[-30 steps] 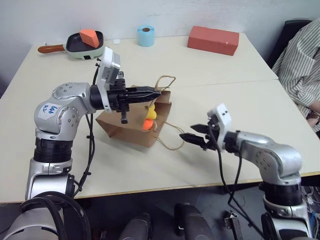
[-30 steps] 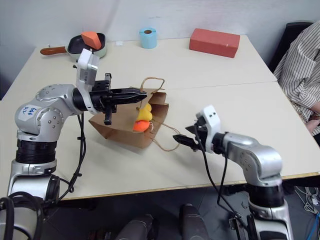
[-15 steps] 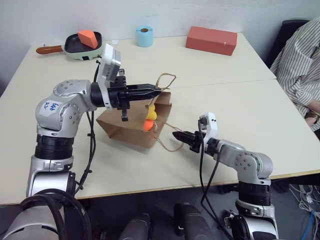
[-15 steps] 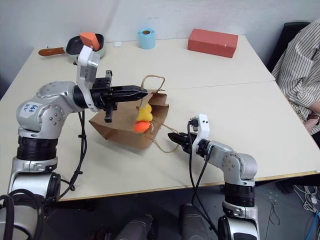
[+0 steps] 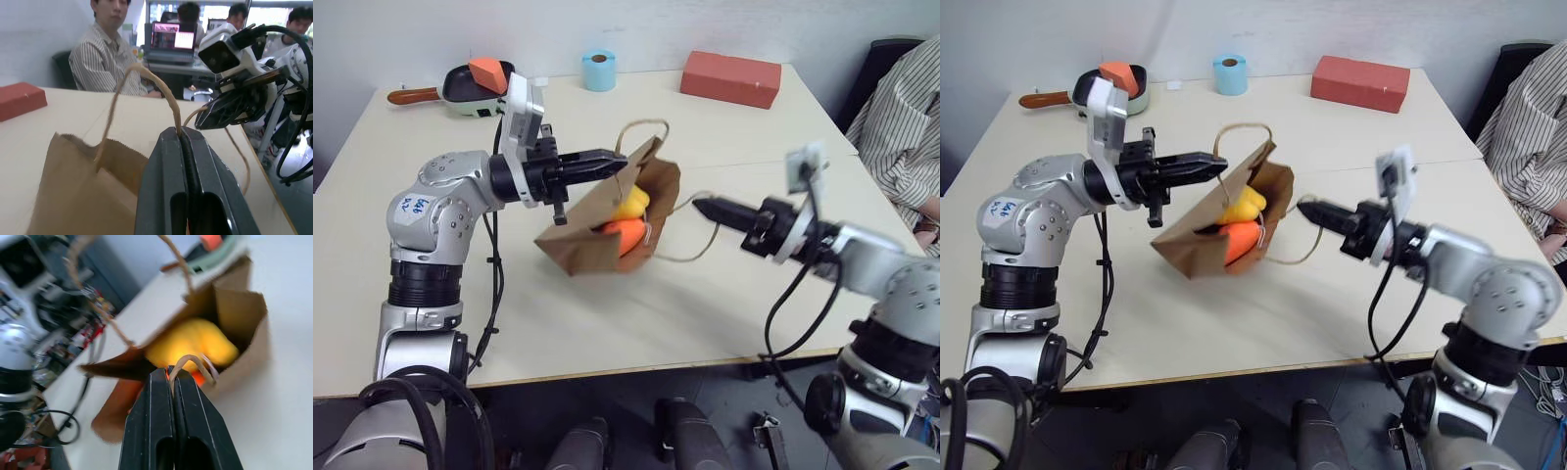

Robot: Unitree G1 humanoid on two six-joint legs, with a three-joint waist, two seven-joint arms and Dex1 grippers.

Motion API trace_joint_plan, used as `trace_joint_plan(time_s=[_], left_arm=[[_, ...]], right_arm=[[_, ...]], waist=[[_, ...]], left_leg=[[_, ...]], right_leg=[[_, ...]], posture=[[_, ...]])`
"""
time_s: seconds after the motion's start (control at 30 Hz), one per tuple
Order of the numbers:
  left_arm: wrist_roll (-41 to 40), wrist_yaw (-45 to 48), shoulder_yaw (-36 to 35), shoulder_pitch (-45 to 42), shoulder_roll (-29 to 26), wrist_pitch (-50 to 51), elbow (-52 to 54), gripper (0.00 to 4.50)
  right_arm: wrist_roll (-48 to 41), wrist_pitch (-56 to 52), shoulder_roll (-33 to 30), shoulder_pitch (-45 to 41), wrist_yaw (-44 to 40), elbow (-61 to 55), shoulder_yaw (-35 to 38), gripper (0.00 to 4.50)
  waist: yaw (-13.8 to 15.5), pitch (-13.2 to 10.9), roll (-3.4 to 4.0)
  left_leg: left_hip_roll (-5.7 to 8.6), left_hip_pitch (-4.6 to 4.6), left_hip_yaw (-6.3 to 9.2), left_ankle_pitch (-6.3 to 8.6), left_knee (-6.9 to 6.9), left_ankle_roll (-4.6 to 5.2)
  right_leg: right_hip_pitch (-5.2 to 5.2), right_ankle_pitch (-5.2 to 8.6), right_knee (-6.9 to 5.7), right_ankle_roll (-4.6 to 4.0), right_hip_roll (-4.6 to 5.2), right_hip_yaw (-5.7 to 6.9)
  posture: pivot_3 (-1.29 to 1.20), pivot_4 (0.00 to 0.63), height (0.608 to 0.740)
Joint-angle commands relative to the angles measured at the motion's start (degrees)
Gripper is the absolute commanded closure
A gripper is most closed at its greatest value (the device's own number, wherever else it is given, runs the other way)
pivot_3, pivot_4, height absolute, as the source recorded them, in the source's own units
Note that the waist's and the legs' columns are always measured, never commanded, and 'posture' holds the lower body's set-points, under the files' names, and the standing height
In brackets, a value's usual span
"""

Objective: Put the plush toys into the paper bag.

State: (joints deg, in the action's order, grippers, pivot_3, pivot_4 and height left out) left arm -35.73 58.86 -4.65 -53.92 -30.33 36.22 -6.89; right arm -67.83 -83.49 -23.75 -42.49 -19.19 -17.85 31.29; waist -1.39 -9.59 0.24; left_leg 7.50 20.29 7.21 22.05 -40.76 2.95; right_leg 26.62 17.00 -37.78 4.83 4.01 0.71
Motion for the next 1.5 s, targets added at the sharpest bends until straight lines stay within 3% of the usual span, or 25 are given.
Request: trace_joint_plan(time_s=[0.03,0.17,0.3,0.47,0.5,0.57,0.73,0.77,0.93,1.0,1.07,1.17,1.33,1.5], left_arm=[[-2.1,-2.9,-3.5,-2.9,1.3,-0.2,0.4,4.5],[-0.3,-4.1,-2.9,-2.6,2.7,-1.9,-0.6,4.5],[2.5,-5.7,-1.1,-1.4,4.7,-4.3,-2.1,4.5],[3.7,-6.0,0.2,1.1,5.1,-4.4,-1.1,4.5],[3.5,-5.9,0.2,1.4,5.0,-4.1,-1.0,4.5],[3.0,-6.1,-0.3,1.6,4.5,-3.3,-1.0,4.08],[-2.4,-3.9,-4.3,2.3,-0.1,2.4,3.8,2.62],[-4.4,-3.8,-5.5,2.7,-1.6,4.8,5.7,2.32],[-13.5,-3.3,-11.0,9.1,-10.1,16.1,15.4,0.79],[-15.5,-4.1,-14.9,16.0,-13.3,18.2,19.7,0.79],[-12.9,-4.9,-15.5,23.8,-15.0,15.8,24.2,0.79],[-5.9,-7.6,-13.1,31.8,-14.5,8.4,27.4,0.76],[-0.9,-11.0,-7.6,32.0,-7.0,0.2,23.7,0.76],[-0.8,-9.5,-2.5,28.0,-2.6,-1.2,20.4,0.76]], right_arm=[[-9.7,1.0,-2.5,-5.5,5.7,3.8,3.2,4.48],[-16.2,4.6,-3.8,-8.4,12.0,8.2,2.0,4.48],[-7.4,7.9,-4.5,-4.1,13.5,6.1,-5.1,4.48],[-2.7,14.2,-5.2,-0.9,12.7,4.0,-6.8,4.48],[-4.0,14.8,-4.9,-0.6,12.6,3.6,-6.2,4.31],[-8.2,15.4,-4.3,-0.1,12.9,2.7,-4.9,3.93],[-15.7,16.9,-9.7,3.4,9.4,-2.9,-2.4,2.21],[-16.8,17.1,-11.7,4.9,8.1,-4.0,-1.3,2.19],[-20.2,19.5,-19.8,13.8,1.9,-6.5,4.0,2.19],[-21.0,19.3,-21.7,20.3,-3.2,-8.9,5.3,2.19],[-14.3,21.2,-22.8,26.0,-7.7,-12.9,1.5,2.19],[-2.5,26.5,-21.2,27.9,-7.5,-13.9,-8.2,2.79],[18.2,37.0,-15.6,22.2,-7.2,-8.2,-26.0,4.48],[30.3,43.1,-8.7,15.2,-7.2,1.5,-35.0,4.48]], waist=[[0.0,0.0,0.0],[0.1,0.0,0.0],[0.1,0.0,-0.01],[0.0,0.0,-0.01],[0.0,0.0,-0.01],[0.0,0.0,-0.01],[0.0,0.0,-0.01],[0.1,0.0,-0.01],[0.4,0.0,-0.02],[0.6,0.0,-0.01],[0.7,0.0,-0.01],[1.3,0.0,-0.03],[3.1,0.0,-0.03],[2.9,0.0,-0.05]], left_leg=[[0.0,0.0,0.0,0.0,0.01,0.0],[0.0,0.0,-0.01,0.0,0.02,0.0],[-0.01,0.01,-0.01,0.0,0.01,0.01],[0.0,0.06,-0.06,-0.01,0.0,0.02],[0.0,0.06,-0.05,-0.01,0.0,0.02],[-0.01,0.06,-0.04,-0.01,-0.01,0.02],[-0.01,0.06,-0.04,-0.01,0.0,0.02],[-0.02,0.06,-0.03,-0.01,0.03,0.02],[-0.03,0.05,0.03,-0.01,0.16,0.02],[-0.03,0.02,0.02,-0.01,0.17,0.02],[-0.08,-0.1,-0.03,-0.01,0.35,0.02],[-0.1,-0.2,-0.18,-0.01,0.37,0.03],[-0.06,-0.19,-0.23,-0.05,0.14,0.05],[-0.01,-0.08,-0.16,-0.04,0.12,0.05]], right_leg=[[0.0,0.0,0.0,0.0,0.01,0.0],[0.0,0.0,-0.01,0.0,0.02,0.01],[0.0,0.0,-0.01,0.0,0.02,0.0],[0.04,0.0,-0.01,0.0,0.03,-0.02],[0.05,0.0,0.0,0.0,0.03,-0.01],[0.05,0.0,-0.01,0.0,0.02,0.01],[0.04,0.0,0.02,0.0,0.02,0.01],[0.04,0.0,0.03,0.0,0.02,0.01],[0.01,0.0,0.17,0.0,0.02,0.02],[-0.04,0.0,0.2,0.0,0.02,0.01],[-0.11,0.0,0.26,0.0,-0.01,-0.02],[-0.14,0.0,0.39,0.0,-0.05,-0.15],[-0.18,-0.07,0.39,0.01,-0.04,-0.17],[-0.12,-0.07,0.37,0.01,-0.01,-0.07]], posture=[[0.0,0.15,0.74],[0.0,0.15,0.74],[0.0,0.15,0.74],[0.0,0.15,0.74],[0.0,0.15,0.74],[0.0,0.15,0.74],[0.0,0.15,0.74],[0.0,0.15,0.74],[0.0,0.15,0.74],[0.0,0.15,0.74],[0.0,0.15,0.74],[0.0,0.15,0.74],[0.0,0.15,0.74],[0.0,0.15,0.74]])
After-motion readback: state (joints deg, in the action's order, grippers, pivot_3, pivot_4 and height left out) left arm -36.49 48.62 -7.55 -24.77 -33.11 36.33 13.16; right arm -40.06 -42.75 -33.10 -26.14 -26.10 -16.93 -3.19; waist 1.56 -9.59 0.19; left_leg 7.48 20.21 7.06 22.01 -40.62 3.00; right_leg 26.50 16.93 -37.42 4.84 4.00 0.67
